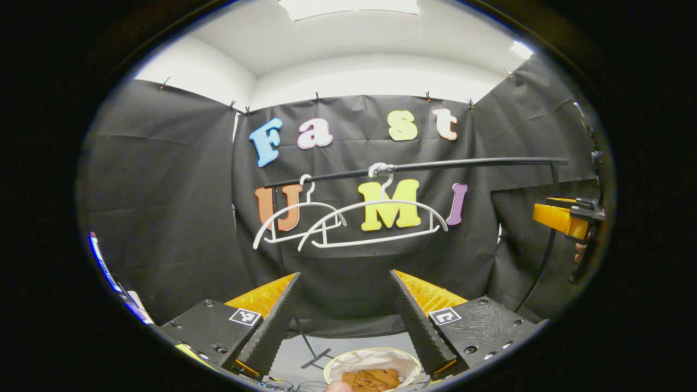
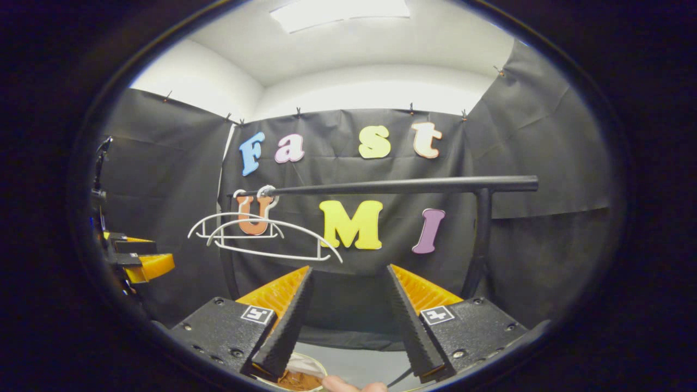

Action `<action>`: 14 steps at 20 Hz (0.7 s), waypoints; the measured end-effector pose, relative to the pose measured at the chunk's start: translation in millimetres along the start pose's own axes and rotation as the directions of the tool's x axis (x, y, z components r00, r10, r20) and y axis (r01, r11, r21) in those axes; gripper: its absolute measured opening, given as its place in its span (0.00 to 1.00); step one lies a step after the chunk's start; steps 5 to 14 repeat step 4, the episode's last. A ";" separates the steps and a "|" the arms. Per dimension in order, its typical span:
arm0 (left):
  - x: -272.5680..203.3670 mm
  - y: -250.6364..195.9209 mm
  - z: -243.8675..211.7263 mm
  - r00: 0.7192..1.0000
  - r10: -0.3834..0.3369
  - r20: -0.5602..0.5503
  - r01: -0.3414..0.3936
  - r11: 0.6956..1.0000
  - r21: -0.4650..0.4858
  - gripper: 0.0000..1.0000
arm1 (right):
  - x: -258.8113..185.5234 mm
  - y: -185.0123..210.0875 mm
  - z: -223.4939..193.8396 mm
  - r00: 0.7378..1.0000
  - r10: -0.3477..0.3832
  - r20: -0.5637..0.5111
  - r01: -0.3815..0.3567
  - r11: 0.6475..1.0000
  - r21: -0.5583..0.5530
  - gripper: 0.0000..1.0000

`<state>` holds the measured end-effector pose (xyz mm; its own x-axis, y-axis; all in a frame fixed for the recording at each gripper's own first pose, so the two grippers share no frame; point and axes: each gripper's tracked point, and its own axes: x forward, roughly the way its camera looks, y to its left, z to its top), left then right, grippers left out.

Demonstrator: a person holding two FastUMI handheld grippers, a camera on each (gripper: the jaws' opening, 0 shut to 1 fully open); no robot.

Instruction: Grasp the clothes on the hanger with both hands and then place them into the laundry hamper below.

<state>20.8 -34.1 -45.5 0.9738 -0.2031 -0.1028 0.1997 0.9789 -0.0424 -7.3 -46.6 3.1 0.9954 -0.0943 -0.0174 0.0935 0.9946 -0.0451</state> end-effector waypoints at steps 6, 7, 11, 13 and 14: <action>-16.8 3.7 12.5 0.997 0.037 0.064 -0.038 0.999 0.017 1.00 | -11.0 1.4 -7.8 1.000 0.030 0.007 -0.030 1.000 -0.008 0.84; -16.8 3.7 12.5 0.997 0.037 0.064 -0.038 0.999 0.017 1.00 | -11.0 1.4 -7.8 1.000 0.030 0.007 -0.030 1.000 -0.008 0.84; -16.8 3.7 12.5 0.997 0.037 0.064 -0.038 0.999 0.017 1.00 | -11.0 1.4 -7.8 1.000 0.030 0.007 -0.030 1.000 -0.008 0.84; -16.8 3.7 12.5 0.997 0.037 0.064 -0.038 0.999 0.017 1.00 | -11.0 1.4 -7.8 1.000 0.030 0.007 -0.030 1.000 -0.008 0.84; -16.8 3.7 12.5 0.997 0.037 0.064 -0.038 0.999 0.017 1.00 | -11.0 1.4 -7.8 1.000 0.030 0.007 -0.030 1.000 -0.008 0.84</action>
